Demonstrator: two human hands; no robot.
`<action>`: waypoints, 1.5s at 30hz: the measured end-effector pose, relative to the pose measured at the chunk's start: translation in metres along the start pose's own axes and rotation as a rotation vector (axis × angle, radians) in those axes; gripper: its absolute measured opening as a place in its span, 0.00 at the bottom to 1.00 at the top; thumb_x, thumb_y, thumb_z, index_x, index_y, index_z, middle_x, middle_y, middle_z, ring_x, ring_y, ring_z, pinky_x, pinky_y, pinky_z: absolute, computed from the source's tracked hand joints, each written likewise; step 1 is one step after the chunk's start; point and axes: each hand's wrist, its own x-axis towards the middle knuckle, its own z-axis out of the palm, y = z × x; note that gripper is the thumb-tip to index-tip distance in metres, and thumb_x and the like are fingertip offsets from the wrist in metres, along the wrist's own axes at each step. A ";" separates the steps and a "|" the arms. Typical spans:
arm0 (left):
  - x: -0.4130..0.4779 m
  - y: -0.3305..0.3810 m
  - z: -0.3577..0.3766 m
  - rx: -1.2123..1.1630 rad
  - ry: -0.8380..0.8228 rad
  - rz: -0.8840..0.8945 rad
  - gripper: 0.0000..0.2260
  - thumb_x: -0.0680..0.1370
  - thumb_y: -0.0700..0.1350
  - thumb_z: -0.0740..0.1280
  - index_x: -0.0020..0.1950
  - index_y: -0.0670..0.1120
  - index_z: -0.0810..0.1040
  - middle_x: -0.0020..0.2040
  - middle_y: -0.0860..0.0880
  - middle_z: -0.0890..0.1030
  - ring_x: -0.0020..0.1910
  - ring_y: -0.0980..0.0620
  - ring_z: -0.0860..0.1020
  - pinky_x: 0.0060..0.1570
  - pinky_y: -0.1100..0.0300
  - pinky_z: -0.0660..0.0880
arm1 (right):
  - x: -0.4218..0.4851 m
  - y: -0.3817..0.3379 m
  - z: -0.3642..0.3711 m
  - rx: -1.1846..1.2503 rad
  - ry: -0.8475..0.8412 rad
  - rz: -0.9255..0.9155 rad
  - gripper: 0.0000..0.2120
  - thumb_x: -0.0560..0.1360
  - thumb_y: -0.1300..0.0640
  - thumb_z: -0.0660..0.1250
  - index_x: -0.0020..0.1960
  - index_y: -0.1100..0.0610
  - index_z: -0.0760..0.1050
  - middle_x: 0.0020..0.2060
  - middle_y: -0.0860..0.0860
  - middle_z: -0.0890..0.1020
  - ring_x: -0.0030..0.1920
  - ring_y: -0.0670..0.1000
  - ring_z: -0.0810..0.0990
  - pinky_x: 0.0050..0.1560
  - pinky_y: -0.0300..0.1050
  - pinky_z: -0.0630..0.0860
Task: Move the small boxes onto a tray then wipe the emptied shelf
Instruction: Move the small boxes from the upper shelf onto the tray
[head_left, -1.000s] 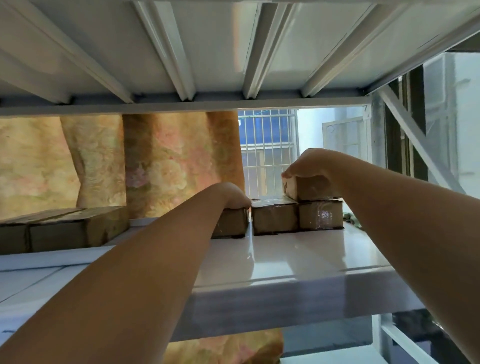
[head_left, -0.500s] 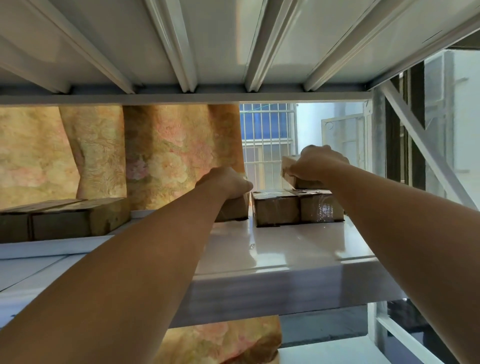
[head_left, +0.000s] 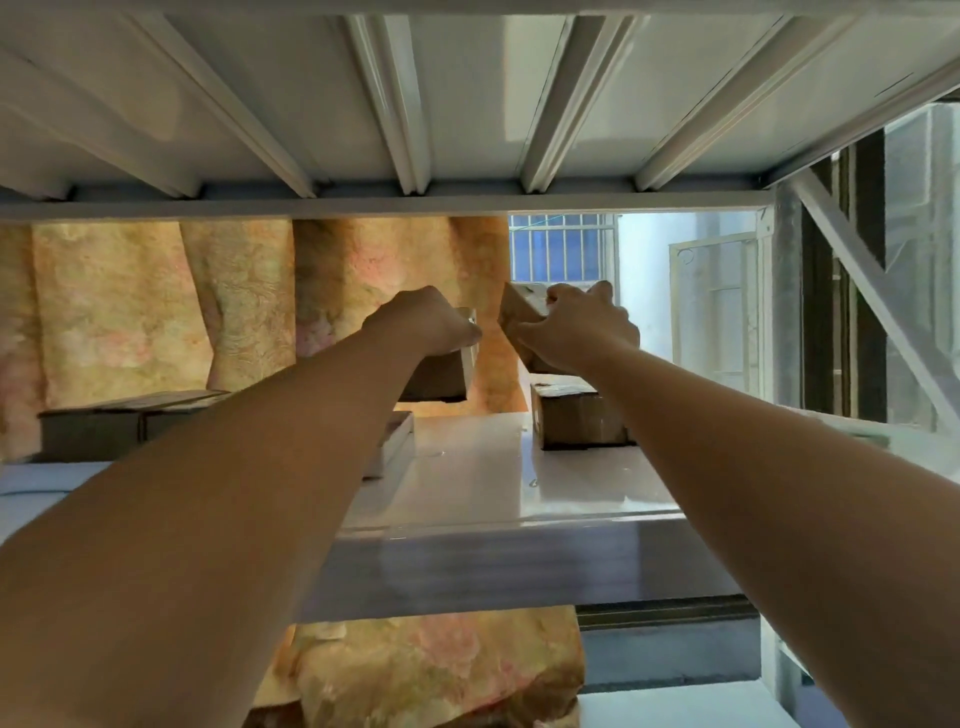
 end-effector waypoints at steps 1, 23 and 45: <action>0.001 -0.008 -0.006 0.013 0.003 -0.016 0.19 0.69 0.61 0.65 0.45 0.46 0.70 0.37 0.47 0.72 0.36 0.48 0.73 0.32 0.59 0.67 | -0.001 -0.007 0.003 0.024 -0.012 -0.021 0.35 0.68 0.34 0.63 0.70 0.49 0.65 0.69 0.56 0.64 0.62 0.61 0.73 0.58 0.54 0.72; -0.005 -0.172 -0.094 0.185 0.180 -0.144 0.24 0.66 0.66 0.64 0.45 0.47 0.68 0.35 0.49 0.69 0.33 0.48 0.70 0.29 0.59 0.63 | -0.038 -0.177 0.065 -0.017 -0.260 -0.158 0.26 0.71 0.39 0.60 0.61 0.55 0.71 0.63 0.59 0.68 0.54 0.62 0.74 0.47 0.51 0.72; 0.007 -0.251 -0.102 -0.037 0.152 -0.070 0.23 0.67 0.62 0.65 0.52 0.46 0.70 0.42 0.47 0.73 0.39 0.46 0.74 0.32 0.59 0.67 | -0.065 -0.220 0.101 -0.155 -0.369 0.070 0.22 0.65 0.37 0.64 0.49 0.53 0.69 0.51 0.55 0.73 0.40 0.54 0.75 0.34 0.44 0.69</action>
